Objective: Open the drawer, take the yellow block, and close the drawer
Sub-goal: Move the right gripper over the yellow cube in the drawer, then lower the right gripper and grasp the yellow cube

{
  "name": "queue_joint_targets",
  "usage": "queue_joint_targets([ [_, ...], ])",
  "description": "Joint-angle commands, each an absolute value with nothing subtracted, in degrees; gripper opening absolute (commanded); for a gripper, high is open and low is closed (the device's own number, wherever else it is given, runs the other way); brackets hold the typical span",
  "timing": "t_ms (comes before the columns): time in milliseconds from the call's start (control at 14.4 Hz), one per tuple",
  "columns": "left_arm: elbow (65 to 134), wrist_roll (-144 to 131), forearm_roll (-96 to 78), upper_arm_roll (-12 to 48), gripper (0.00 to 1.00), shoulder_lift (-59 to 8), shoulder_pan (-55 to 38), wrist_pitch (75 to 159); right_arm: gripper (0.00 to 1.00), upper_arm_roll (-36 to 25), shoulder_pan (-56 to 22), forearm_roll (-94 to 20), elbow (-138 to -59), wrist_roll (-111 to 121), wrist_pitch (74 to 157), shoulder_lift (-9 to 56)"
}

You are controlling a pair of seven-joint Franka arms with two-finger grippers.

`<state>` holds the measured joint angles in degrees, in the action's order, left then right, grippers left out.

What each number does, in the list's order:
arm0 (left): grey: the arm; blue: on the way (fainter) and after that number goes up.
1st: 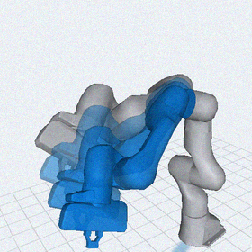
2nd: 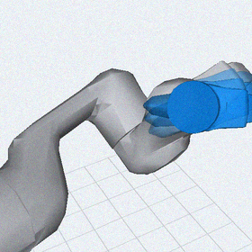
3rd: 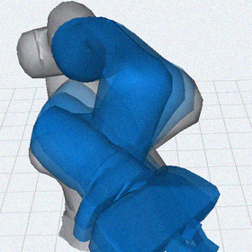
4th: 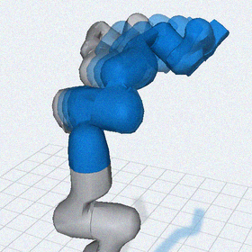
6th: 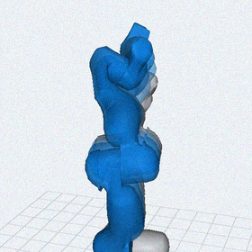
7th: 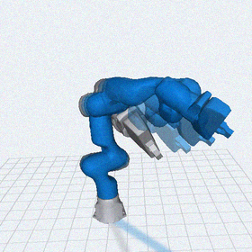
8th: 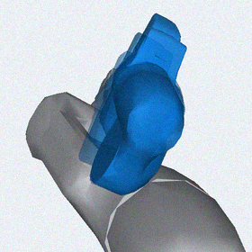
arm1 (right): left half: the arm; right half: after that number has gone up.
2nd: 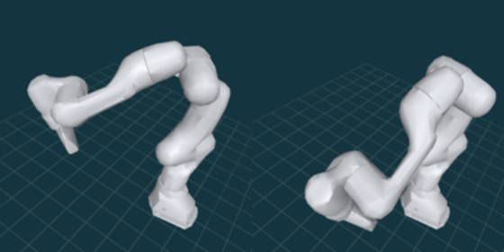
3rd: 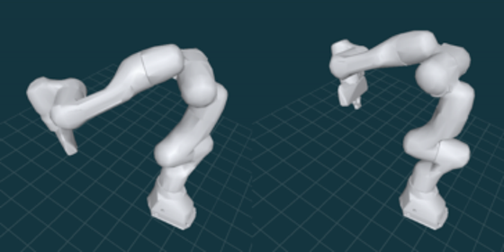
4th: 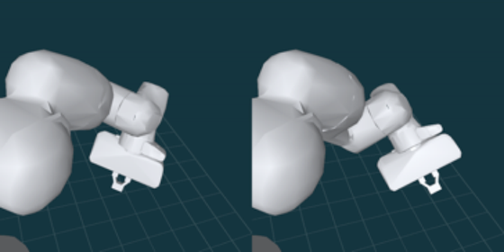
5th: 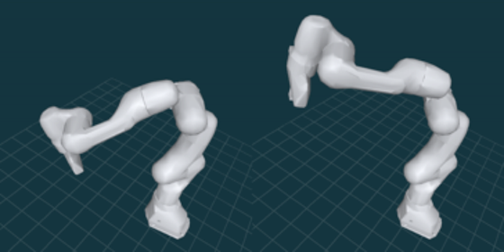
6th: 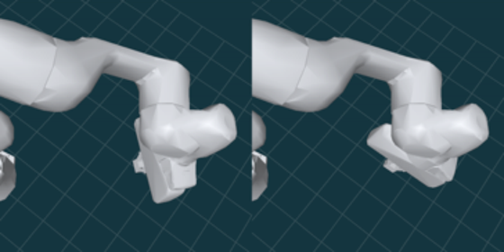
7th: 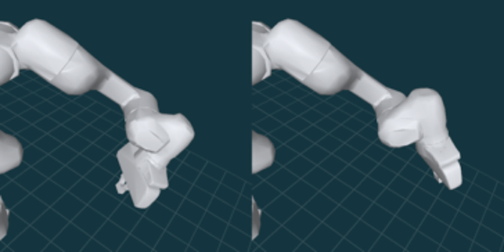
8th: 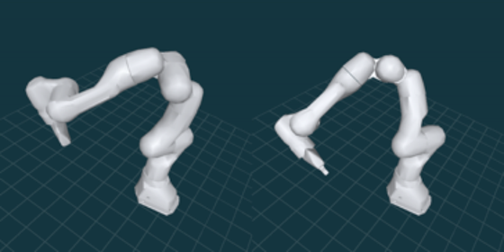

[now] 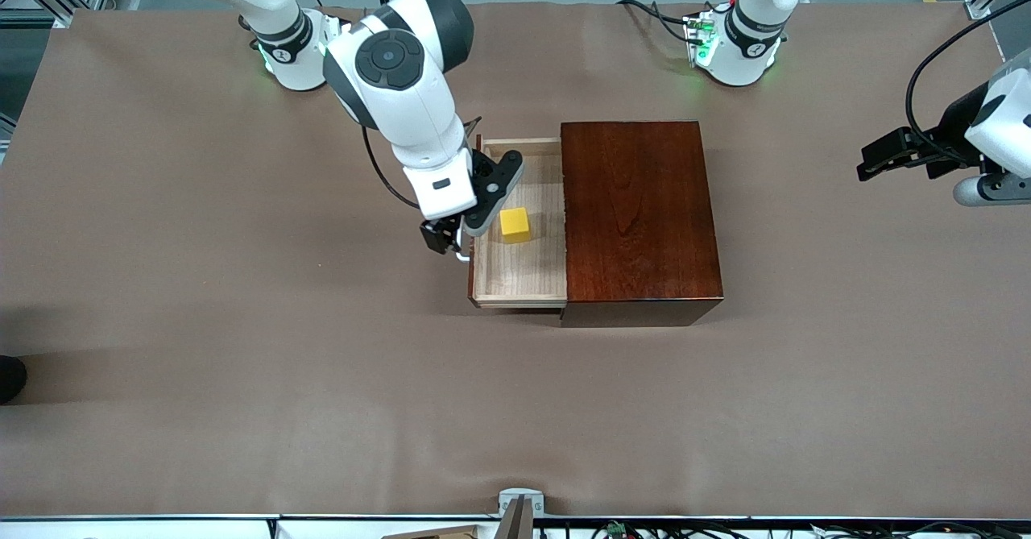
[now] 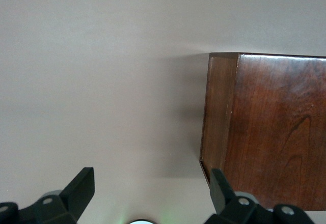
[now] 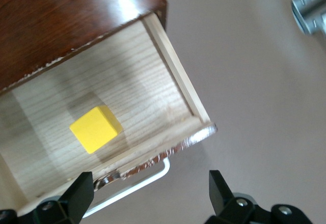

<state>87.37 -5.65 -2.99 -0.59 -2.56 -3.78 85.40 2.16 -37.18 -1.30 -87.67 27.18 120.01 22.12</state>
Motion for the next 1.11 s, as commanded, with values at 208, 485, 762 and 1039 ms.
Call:
queue_joint_targets([
  [208,87.98,-4.92,-1.76,-0.44,1.0,-2.2,-3.43,86.22,1.0,1.58,-39.63,-2.46,-86.66,41.56,124.19,26.54],
  [485,87.98,-5.01,-1.76,-0.44,1.0,-2.2,-3.52,86.22,1.0,1.58,-42.09,-2.46,-86.66,41.75,124.28,28.38],
  [762,88.07,-5.01,-1.76,-0.44,1.0,-2.46,-3.52,86.48,1.0,1.58,-43.86,-6.06,-87.36,41.13,123.4,29.61],
  [1039,88.07,-5.01,-1.76,-0.44,1.0,-2.46,-3.52,86.48,1.0,1.58,-44.47,-6.77,-87.45,41.13,123.4,31.72],
])
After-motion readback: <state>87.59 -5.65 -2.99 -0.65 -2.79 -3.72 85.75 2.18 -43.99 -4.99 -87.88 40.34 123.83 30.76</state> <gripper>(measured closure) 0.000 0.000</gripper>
